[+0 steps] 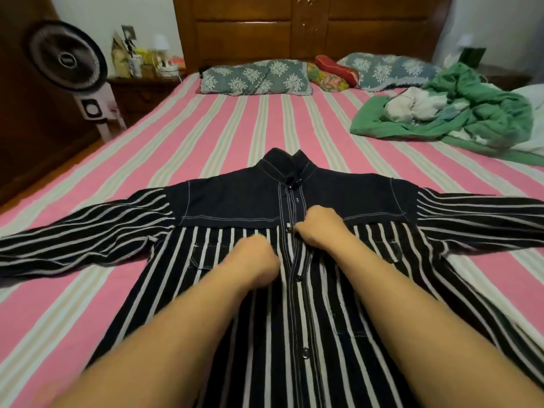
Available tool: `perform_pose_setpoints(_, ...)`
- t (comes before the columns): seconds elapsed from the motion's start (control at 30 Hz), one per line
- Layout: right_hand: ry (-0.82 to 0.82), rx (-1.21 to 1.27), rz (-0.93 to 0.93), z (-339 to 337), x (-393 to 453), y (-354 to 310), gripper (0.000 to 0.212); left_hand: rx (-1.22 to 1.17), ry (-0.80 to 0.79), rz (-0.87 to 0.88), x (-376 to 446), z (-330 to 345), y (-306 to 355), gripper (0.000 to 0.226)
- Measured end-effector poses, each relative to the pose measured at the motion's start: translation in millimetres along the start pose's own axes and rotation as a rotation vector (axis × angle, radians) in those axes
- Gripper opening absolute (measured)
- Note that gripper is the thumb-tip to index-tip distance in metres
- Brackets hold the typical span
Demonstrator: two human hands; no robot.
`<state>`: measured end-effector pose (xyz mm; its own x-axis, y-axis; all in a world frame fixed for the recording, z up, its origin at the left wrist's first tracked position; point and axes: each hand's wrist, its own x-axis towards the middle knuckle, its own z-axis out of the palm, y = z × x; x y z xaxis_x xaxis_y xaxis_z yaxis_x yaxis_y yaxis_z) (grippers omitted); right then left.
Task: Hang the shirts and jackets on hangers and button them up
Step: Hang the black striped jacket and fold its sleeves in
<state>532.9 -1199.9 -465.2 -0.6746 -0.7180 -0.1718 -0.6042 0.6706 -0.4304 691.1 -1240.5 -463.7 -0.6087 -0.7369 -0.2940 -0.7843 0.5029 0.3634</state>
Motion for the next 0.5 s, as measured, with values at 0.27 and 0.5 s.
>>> perform_pose_setpoints(0.27,-0.203,-0.18,-0.073,-14,-8,7,0.025,-0.436,0.449,0.11,73,-3,28,0.025)
perform_pose_setpoints(0.5,-0.014,-0.252,-0.039,-4,-12,-1,0.031,-0.643,0.066,0.18,86,4,0,0.028)
